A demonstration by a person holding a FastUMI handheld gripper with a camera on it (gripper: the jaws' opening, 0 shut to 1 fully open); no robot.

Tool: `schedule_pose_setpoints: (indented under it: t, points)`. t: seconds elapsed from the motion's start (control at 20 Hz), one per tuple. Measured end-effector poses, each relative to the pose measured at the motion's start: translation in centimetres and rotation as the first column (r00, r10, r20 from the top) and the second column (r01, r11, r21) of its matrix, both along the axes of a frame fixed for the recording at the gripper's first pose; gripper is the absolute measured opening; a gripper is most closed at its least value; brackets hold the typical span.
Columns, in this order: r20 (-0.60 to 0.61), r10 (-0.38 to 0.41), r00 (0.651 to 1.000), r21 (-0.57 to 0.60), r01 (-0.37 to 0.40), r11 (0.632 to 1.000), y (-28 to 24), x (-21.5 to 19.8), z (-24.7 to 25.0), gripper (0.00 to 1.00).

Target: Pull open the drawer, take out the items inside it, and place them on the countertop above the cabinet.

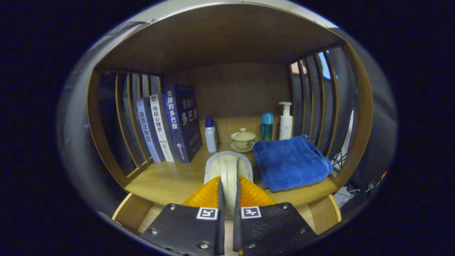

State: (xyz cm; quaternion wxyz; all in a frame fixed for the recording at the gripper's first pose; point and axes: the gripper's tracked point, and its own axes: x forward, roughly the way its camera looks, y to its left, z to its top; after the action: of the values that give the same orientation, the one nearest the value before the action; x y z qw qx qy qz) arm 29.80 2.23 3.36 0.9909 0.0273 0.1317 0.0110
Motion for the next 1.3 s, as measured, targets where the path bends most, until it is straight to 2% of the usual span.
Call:
schedule_pose_setpoints:
  t: [0.4, 0.65, 0.85, 0.9, 1.25, 1.3]
  points:
    - [-0.006, -0.027, 1.0, 0.067, 0.028, 0.997, 2.3, 4.5, -1.5, 0.11]
    - [-0.012, -0.076, 0.997, 0.095, 0.076, 0.993, 1.1, 6.2, -1.6, 0.14]
    - [-0.047, -0.096, 0.994, 0.074, 0.099, 0.992, 0.5, 6.0, -2.6, 0.24]
    - [-0.048, -0.096, 0.994, 0.067, 0.099, 0.993, 0.5, 5.8, -2.6, 0.3]
    - [0.008, -0.048, 0.999, 0.041, 0.048, 0.998, 2.1, 1.6, -0.1, 0.93]
    - [0.018, -0.043, 0.999, 0.028, 0.043, 0.999, 2.1, 0.6, 0.4, 0.99]
